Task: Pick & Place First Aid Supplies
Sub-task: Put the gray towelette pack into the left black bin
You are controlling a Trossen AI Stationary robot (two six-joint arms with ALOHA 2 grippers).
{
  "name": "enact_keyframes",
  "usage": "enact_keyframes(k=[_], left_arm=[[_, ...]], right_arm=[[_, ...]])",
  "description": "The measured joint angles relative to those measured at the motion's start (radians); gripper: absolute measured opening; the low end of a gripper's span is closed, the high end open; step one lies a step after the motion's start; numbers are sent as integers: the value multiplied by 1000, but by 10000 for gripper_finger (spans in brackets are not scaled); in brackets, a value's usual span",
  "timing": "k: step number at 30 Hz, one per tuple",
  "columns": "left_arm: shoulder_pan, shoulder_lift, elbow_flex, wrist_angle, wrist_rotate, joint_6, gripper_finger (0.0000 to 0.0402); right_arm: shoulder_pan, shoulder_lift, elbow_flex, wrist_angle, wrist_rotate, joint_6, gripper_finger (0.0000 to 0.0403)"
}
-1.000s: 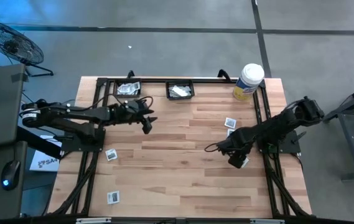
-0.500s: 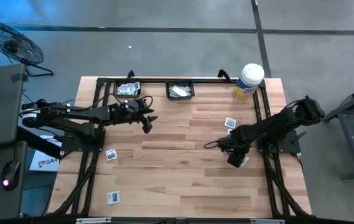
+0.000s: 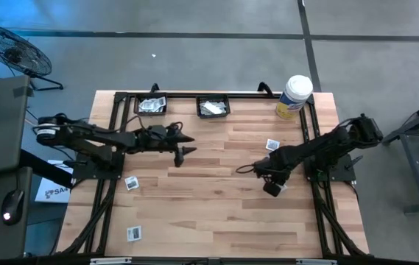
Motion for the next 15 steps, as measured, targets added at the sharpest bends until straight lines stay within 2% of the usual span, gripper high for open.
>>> enact_keyframes(k=[3, 8, 11, 15], left_arm=[[-17, 47, 1, 107, 12, 10, 193], [-9, 100, 3, 220, 129, -44, 200], [-4, 134, 26, 219, 203, -100, 226], [-10, 189, 77, 226, 181, -121, 276]], right_arm=[[24, 0, 77, -21, 36, 23, 3], [87, 0, 210, -31, 206, 78, 2], [127, 0, 276, -20, 360, 127, 1], [174, -1, 326, 13, 554, 176, 1]])
